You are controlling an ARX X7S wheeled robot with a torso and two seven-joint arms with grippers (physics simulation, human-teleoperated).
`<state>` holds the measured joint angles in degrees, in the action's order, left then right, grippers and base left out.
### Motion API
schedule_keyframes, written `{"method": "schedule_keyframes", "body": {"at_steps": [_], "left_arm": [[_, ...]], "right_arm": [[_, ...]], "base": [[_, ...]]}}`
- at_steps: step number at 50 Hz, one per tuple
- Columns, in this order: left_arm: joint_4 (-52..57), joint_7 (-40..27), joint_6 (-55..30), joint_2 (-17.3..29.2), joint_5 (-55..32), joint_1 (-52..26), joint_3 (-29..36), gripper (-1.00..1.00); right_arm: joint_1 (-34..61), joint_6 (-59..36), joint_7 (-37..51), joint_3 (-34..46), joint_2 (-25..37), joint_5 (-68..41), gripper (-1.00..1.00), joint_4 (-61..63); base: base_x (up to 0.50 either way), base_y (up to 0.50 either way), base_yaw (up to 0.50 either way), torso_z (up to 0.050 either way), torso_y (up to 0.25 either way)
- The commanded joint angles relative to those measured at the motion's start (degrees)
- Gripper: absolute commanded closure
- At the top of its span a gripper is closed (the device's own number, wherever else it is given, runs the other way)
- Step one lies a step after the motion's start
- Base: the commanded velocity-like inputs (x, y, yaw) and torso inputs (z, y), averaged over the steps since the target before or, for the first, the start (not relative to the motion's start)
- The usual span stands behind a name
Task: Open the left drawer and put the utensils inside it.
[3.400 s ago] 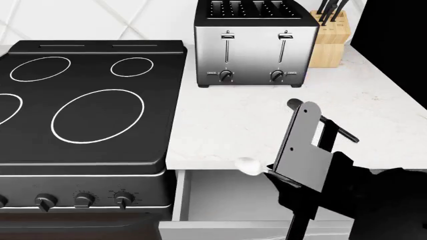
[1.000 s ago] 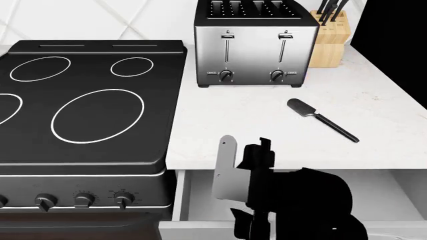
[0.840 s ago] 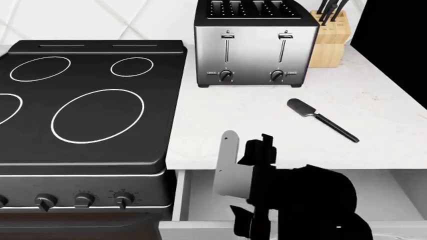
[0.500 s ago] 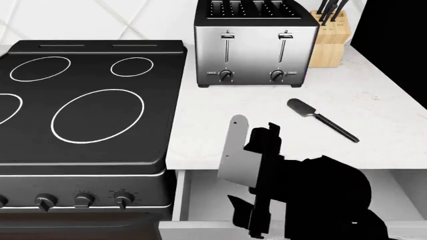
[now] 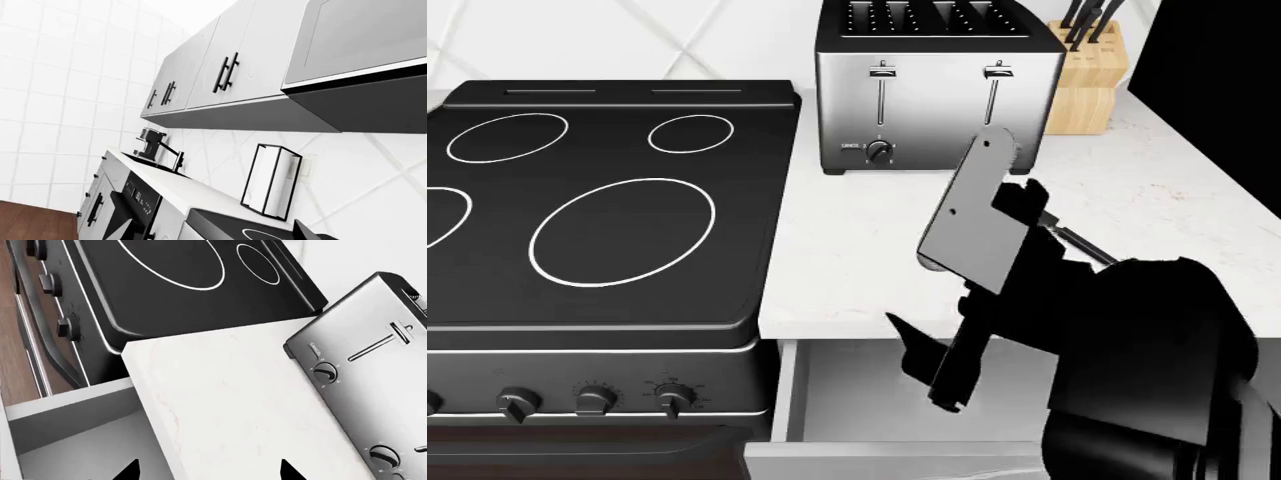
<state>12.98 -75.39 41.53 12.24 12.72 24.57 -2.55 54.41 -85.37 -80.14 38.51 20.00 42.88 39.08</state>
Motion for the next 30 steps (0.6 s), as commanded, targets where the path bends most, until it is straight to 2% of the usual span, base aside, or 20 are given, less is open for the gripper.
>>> {"method": "schedule_keyframes", "body": {"at_steps": [1,30], "left_arm": [[0.2,-0.1,0.3,0.0,0.1,0.2,-0.2,-1.00],[0.4,-0.1,0.2,-0.1,0.2,0.4,-0.3,-1.00]], "right_arm": [[3.3,-1.3,0.1,-6.0,-0.7,-0.1,-1.00,-1.3],[6.1,7.0,9.2,-18.4,-1.4,-2.1,-1.00,-14.8]], "base": [[0.00,0.00,0.00,0.000,0.000],[0.00,0.00,0.00,0.000,0.000]]}}
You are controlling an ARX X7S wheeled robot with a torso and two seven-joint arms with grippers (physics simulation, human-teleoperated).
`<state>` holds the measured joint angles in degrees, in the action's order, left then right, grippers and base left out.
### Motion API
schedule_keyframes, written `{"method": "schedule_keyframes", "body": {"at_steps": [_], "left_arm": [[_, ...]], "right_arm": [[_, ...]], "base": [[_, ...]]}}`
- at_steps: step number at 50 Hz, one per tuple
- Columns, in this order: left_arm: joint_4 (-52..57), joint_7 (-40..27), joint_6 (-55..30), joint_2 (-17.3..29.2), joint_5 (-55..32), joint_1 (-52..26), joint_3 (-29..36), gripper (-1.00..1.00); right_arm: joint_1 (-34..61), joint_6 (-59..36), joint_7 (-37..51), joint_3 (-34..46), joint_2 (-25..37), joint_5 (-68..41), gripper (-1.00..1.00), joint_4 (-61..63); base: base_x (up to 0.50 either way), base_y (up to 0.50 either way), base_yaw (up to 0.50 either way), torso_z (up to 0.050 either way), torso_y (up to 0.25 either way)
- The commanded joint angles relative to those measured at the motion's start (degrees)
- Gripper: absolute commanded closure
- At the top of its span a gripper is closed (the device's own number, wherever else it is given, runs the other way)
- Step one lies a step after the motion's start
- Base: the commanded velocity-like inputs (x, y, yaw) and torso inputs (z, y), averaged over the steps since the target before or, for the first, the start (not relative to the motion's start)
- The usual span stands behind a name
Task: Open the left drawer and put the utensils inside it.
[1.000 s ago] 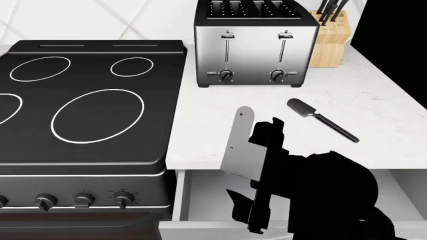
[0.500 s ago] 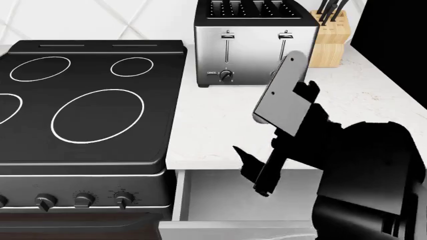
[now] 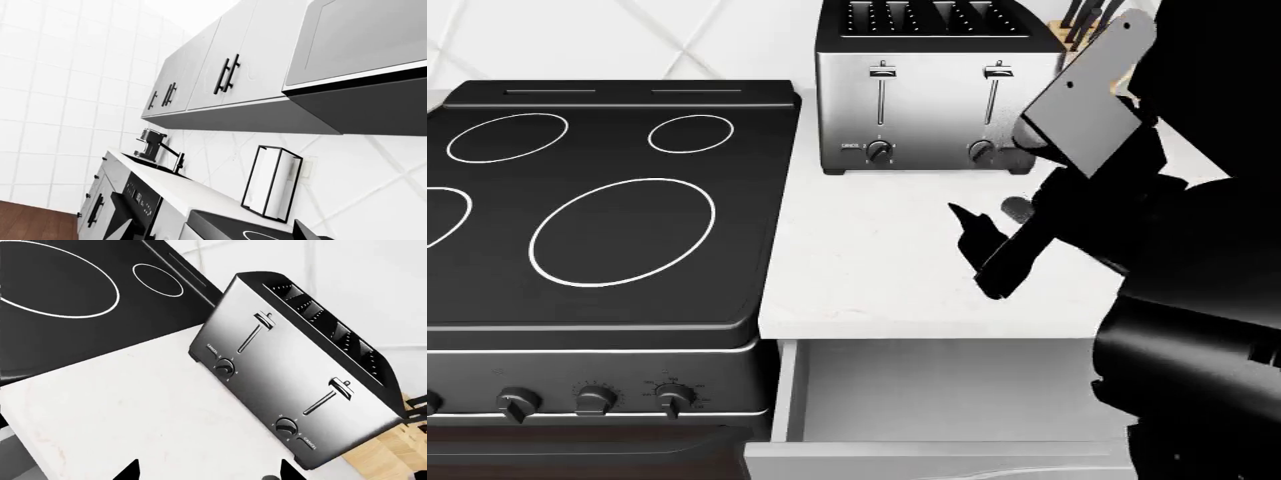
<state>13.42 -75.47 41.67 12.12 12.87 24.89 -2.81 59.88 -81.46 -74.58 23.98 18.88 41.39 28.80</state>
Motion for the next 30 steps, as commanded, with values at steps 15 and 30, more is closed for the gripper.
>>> {"method": "schedule_keyframes", "body": {"at_steps": [15,30], "left_arm": [[-0.2,-0.1,0.3,-0.1,-0.3,0.1,-0.1,-1.00],[-0.3,-0.1,0.1,-0.2,-0.2,0.1,-0.1,-1.00]], "right_arm": [[1.0,7.2,8.5,-5.6,-0.1,-1.0,-1.00,-10.5],[-0.1,9.9,12.9,-9.2,-0.5,-2.5,-1.00,-17.1]], "base": [[0.00,0.00,0.00,0.000,0.000],[0.00,0.00,0.00,0.000,0.000]]}}
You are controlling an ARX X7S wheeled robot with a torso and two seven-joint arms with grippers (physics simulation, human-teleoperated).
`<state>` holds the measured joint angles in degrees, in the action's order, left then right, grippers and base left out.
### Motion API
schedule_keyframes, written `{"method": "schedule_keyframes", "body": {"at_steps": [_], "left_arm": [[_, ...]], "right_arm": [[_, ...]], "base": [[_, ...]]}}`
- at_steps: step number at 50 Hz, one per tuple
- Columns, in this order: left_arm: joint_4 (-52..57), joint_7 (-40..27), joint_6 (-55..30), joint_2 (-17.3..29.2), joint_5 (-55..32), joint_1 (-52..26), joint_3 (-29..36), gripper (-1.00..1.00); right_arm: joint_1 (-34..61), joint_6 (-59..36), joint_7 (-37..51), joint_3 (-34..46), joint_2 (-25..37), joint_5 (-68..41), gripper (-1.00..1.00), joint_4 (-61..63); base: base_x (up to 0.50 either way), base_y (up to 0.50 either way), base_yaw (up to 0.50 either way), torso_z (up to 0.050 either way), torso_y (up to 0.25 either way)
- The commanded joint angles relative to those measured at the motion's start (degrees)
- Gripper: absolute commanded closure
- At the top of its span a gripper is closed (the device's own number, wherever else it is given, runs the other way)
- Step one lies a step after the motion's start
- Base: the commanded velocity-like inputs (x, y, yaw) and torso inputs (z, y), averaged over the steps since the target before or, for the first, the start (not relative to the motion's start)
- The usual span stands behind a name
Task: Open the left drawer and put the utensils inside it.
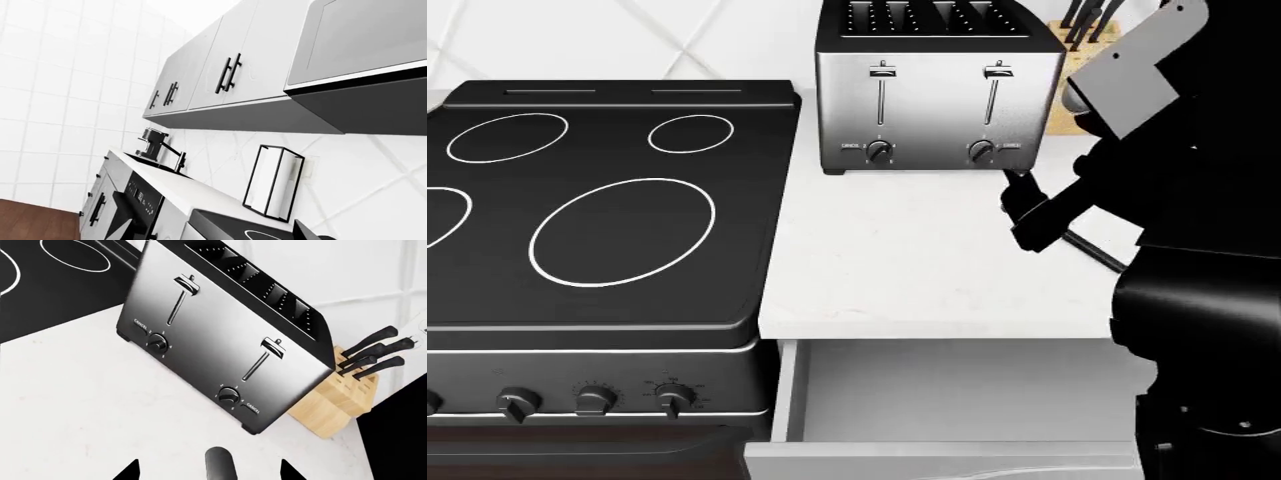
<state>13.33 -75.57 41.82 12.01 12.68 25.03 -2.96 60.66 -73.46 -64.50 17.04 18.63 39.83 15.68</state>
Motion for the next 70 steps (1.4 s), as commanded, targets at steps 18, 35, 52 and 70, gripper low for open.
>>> {"method": "schedule_keyframes", "body": {"at_steps": [18,35,52,70], "left_arm": [[-0.7,0.1,-0.4,-0.1,-0.2,-0.3,0.1,-1.00],[-0.8,0.1,-0.8,-0.1,-0.3,-0.5,0.1,-1.00],[-1.2,0.1,-0.8,-0.1,-0.3,-0.6,0.1,-1.00],[-1.2,0.3,-1.2,-0.1,-0.4,-0.8,0.3,-1.00]], "right_arm": [[-2.2,5.7,9.0,-6.9,-2.6,-3.3,-1.00,-11.0],[-2.3,10.2,16.7,-10.2,-4.2,-4.5,-1.00,-19.7],[-1.8,11.8,21.7,-12.0,-5.4,-5.0,-1.00,-25.3],[-4.8,14.1,24.3,-16.1,-5.9,-7.9,-1.00,-28.2]], "base": [[0.00,0.00,0.00,0.000,0.000],[0.00,0.00,0.00,0.000,0.000],[0.00,0.00,0.00,0.000,0.000],[0.00,0.00,0.00,0.000,0.000]]}}
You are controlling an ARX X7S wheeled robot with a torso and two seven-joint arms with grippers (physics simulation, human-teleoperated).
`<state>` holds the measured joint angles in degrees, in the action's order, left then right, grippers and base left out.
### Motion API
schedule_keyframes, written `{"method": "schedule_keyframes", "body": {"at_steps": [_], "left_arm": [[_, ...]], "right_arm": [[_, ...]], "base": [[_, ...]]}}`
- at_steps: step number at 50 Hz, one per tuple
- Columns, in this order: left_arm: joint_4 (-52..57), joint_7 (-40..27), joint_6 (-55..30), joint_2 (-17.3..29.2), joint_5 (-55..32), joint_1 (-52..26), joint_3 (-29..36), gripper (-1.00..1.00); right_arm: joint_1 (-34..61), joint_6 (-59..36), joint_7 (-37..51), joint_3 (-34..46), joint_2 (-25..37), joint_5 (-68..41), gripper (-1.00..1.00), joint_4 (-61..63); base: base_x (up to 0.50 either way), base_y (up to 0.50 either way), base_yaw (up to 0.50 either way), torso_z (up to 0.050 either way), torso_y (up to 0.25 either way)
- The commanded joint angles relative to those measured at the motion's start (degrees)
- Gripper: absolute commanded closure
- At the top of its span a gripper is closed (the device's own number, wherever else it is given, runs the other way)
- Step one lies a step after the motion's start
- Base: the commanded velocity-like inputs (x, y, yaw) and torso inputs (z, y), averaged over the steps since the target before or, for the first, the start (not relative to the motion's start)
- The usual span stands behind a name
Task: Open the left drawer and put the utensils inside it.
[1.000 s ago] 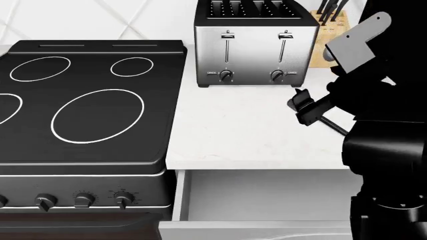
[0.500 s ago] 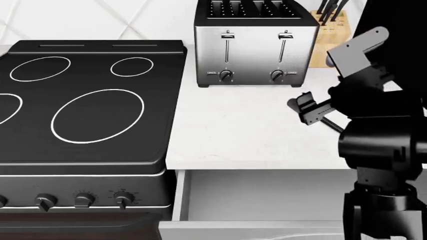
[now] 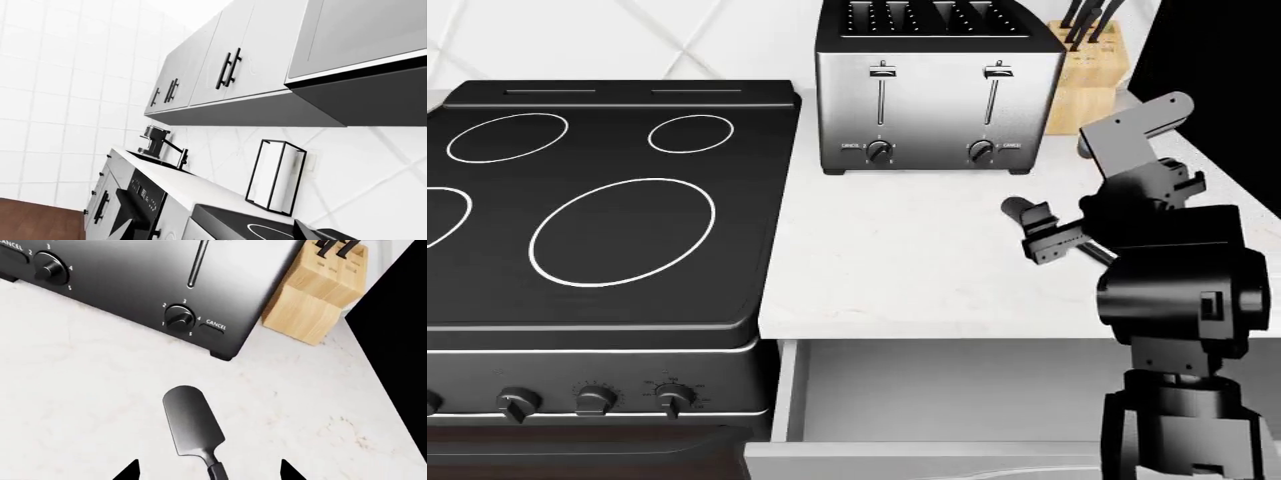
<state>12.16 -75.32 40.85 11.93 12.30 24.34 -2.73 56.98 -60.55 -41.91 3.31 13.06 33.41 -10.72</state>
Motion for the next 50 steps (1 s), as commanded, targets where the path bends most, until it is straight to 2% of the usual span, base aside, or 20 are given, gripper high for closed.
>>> {"method": "schedule_keyframes", "body": {"at_steps": [1,18,30,50], "left_arm": [[0.0,0.1,-0.2,0.0,-0.1,-0.1,0.1,-1.00],[0.2,0.2,-0.6,0.0,-0.1,0.0,0.2,-1.00],[-0.2,0.2,-0.7,0.1,0.0,-0.2,0.3,-1.00],[-0.2,0.2,-1.7,0.0,0.1,-0.5,0.5,-1.00]], "right_arm": [[-1.0,1.3,1.9,-2.6,-0.4,-1.7,-1.00,-2.1],[-0.8,3.9,5.1,-7.1,-1.4,-4.9,-1.00,-6.3],[-0.1,6.8,9.2,-7.5,-1.4,-5.0,-1.00,-11.3],[1.7,14.0,18.0,-10.2,-1.6,-7.0,-1.00,-23.8]], "base": [[0.00,0.00,0.00,0.000,0.000],[0.00,0.00,0.00,0.000,0.000],[0.00,0.00,0.00,0.000,0.000],[0.00,0.00,0.00,0.000,0.000]]}}
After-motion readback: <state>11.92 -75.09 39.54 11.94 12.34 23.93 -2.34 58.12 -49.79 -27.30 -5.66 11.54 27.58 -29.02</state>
